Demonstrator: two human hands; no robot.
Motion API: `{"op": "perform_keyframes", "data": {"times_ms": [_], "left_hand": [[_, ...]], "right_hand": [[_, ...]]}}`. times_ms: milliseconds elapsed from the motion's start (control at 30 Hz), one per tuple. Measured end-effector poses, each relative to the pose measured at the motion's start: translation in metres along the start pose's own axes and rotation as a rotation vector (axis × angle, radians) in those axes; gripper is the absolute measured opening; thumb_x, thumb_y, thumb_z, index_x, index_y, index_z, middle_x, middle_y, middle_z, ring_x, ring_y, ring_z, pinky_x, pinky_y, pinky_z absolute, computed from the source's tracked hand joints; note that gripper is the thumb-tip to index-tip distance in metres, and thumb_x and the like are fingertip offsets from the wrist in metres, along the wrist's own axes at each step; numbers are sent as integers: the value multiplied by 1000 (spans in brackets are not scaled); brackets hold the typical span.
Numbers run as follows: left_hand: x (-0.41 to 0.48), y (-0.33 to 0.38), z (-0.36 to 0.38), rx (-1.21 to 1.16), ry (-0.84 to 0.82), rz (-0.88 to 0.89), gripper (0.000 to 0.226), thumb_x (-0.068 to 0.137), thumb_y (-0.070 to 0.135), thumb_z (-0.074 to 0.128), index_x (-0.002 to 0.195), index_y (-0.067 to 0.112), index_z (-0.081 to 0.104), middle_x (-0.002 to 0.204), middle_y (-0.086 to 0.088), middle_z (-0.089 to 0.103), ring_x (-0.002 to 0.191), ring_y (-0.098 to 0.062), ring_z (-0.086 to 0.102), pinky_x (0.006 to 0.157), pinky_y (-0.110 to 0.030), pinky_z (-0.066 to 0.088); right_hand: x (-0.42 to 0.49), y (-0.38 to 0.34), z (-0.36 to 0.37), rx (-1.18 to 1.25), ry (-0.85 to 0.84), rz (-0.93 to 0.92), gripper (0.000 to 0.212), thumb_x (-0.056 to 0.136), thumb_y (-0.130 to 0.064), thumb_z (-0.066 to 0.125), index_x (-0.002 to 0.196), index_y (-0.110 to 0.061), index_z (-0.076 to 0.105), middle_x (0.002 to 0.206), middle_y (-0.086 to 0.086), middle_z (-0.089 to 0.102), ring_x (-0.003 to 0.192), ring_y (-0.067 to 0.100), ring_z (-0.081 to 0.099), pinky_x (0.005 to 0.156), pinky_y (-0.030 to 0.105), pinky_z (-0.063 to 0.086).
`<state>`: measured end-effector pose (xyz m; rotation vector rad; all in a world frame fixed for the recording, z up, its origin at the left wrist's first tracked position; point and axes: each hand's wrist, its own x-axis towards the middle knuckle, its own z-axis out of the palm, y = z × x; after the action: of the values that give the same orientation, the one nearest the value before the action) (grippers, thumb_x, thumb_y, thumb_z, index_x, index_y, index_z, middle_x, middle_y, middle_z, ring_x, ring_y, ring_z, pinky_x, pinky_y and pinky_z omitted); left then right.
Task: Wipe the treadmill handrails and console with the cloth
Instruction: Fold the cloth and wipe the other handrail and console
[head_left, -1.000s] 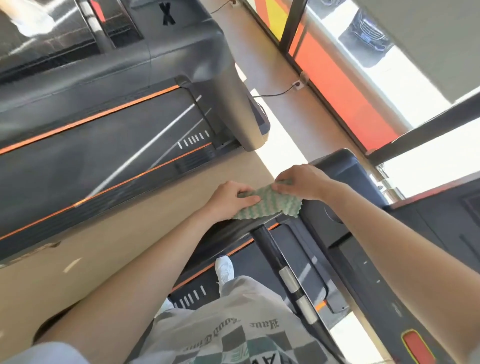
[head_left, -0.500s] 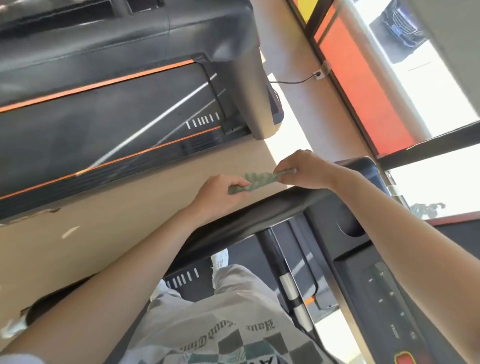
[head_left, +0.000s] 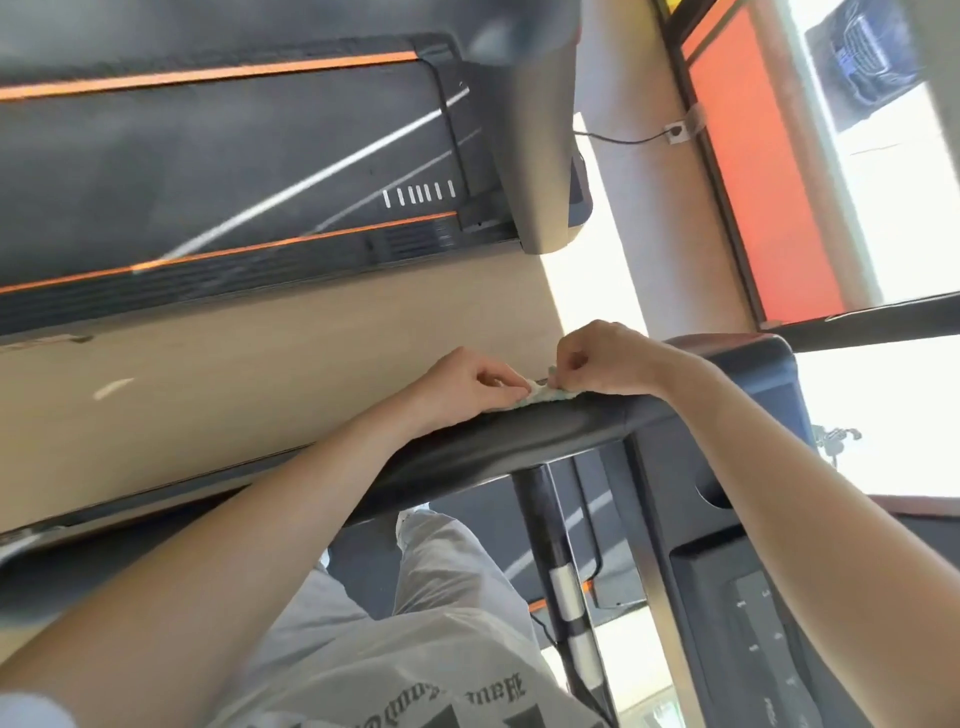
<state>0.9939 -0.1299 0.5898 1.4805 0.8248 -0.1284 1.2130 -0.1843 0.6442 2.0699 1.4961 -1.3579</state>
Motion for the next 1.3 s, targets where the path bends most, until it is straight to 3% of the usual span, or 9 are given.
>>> {"op": "perform_keyframes", "data": {"times_ms": [100, 233, 367, 600, 733, 867, 967, 1067, 1300], "left_hand": [[-5, -4, -6, -75, -89, -7, 22, 97, 20, 67, 116, 24, 77, 87, 37, 70, 80, 15, 62, 76, -5, 43], [-13, -13, -14, -101, -188, -54, 25, 100, 28, 62, 121, 35, 74, 117, 26, 71, 111, 4, 65, 104, -23, 44], [-25, -22, -26, -64, -201, -104, 27, 103, 27, 58, 124, 35, 73, 116, 28, 71, 108, 8, 64, 99, -20, 42], [-73, -46, -61, -10, -195, -152, 27, 102, 38, 59, 126, 42, 70, 118, 26, 71, 111, 3, 65, 103, -23, 45], [-105, -62, -80, -12, -163, -175, 27, 99, 40, 62, 126, 41, 70, 119, 26, 70, 110, 7, 63, 101, -20, 44], [-138, -82, -99, 23, -135, -190, 29, 97, 46, 64, 125, 46, 69, 123, 30, 67, 112, 11, 61, 101, -20, 42], [-164, -98, -114, 39, -108, -199, 30, 95, 47, 66, 125, 48, 68, 122, 32, 67, 110, 12, 60, 101, -20, 44], [-186, -111, -128, 91, -88, -199, 31, 92, 53, 67, 123, 53, 67, 122, 31, 66, 111, 8, 60, 102, -24, 46], [-228, -142, -156, 159, -22, -207, 33, 85, 59, 71, 117, 58, 66, 113, 28, 69, 104, 3, 62, 94, -25, 49]], "right_hand": [[-2, -6, -2, -5, -116, -67, 12, 93, -36, 62, 95, -37, 73, 96, -20, 68, 94, 4, 62, 74, 20, 42], [-1, -14, -1, 19, -221, -42, 24, 98, -35, 54, 111, -32, 74, 109, -14, 71, 104, 8, 62, 87, 20, 44], [4, -34, 5, -11, -319, -40, 31, 101, -42, 47, 118, -33, 71, 121, -10, 69, 113, 14, 60, 105, 33, 43], [18, -76, 28, -15, -406, -128, 48, 80, -64, 42, 115, -45, 69, 114, -17, 70, 109, 11, 64, 108, 40, 44], [24, -104, 45, 11, -412, -184, 33, 91, -54, 49, 118, -52, 67, 115, -28, 68, 110, 4, 61, 109, 37, 41], [31, -137, 64, 17, -416, -238, 33, 94, -50, 50, 124, -51, 64, 128, -28, 63, 118, 3, 57, 112, 36, 38], [32, -164, 77, 25, -437, -276, 30, 101, -43, 51, 128, -48, 64, 124, -29, 63, 109, -8, 54, 101, 25, 37], [36, -187, 89, 39, -454, -303, 31, 101, -43, 54, 130, -46, 63, 121, -32, 62, 105, -16, 52, 94, 19, 36], [44, -242, 113, 64, -488, -310, 33, 96, -45, 62, 129, -45, 64, 119, -27, 67, 104, -16, 57, 92, 14, 38]]}}
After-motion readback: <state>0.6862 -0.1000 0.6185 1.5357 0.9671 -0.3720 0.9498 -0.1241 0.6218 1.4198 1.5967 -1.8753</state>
